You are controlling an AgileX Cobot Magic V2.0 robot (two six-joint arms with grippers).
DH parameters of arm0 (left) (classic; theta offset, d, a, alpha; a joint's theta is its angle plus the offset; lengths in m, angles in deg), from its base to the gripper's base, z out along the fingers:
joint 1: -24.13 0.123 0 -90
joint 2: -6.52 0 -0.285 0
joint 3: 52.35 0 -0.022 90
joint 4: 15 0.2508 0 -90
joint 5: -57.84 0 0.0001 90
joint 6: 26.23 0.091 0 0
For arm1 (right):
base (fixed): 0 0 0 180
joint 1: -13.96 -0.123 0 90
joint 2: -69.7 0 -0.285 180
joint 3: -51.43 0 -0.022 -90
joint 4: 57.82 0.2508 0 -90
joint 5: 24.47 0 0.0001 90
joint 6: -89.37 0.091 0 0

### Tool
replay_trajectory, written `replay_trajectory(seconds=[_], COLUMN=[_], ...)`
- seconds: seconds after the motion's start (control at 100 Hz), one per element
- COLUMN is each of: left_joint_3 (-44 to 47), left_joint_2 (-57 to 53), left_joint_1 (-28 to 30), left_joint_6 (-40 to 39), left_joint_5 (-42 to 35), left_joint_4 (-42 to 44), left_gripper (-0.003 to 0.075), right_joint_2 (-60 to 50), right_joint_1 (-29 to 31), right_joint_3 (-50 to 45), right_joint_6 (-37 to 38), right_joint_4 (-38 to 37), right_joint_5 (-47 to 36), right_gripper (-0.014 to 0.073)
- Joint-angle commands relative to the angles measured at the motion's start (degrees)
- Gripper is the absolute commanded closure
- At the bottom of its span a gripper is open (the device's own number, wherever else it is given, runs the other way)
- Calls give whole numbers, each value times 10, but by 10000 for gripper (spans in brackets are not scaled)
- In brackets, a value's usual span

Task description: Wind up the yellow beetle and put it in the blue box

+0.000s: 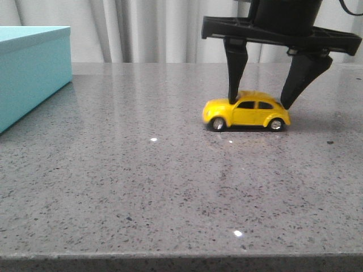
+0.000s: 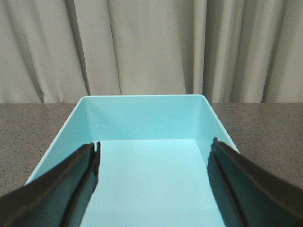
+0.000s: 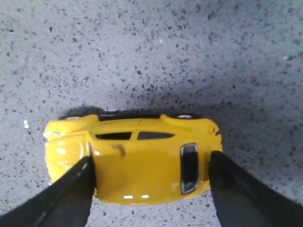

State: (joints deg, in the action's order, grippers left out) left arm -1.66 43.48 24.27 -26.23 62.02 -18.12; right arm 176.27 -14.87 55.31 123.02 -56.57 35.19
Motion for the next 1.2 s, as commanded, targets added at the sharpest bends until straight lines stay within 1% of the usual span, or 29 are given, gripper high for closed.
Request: replay_trajectory(seconds=[0.0, 0.17, 0.24, 0.36, 0.5, 0.57, 0.74, 0.969, 1.189], left_joint_3=[-20, -20, -20, -20, -20, -20, -20, -20, -20], left_joint_2=[5, 5, 5, 5, 5, 5, 5, 5, 5], left_joint_1=[-1, -1, -1, -1, -1, -1, -1, -1, -1], left_joint_6=[-3, -3, -3, -3, -3, -3, -3, -3, -3], left_joint_5=[-50, -50, -49, -42, -27, -24, -24, -24, -38], left_joint_4=[-5, -5, -5, -5, -5, -5, -5, -5, -5], left_gripper=[246, 246, 246, 246, 246, 246, 246, 246, 246], right_joint_2=[-14, -16, -19, -25, -26, -29, -45, -80, -143], right_joint_1=[2, 3, 7, 26, 64, 76, 93, 100, 81], right_joint_3=[17, 17, 17, 17, 17, 17, 16, 16, 16], right_joint_6=[-1, -1, -1, -1, -2, -6, -6, -8, -27], right_joint_4=[-8, -12, -33, -42, -56, -79, -166, -174, -144], right_joint_5=[-12, -9, -2, 22, 71, 97, 143, 132, 96], right_gripper=[88, 88, 88, 88, 88, 88, 88, 88, 88])
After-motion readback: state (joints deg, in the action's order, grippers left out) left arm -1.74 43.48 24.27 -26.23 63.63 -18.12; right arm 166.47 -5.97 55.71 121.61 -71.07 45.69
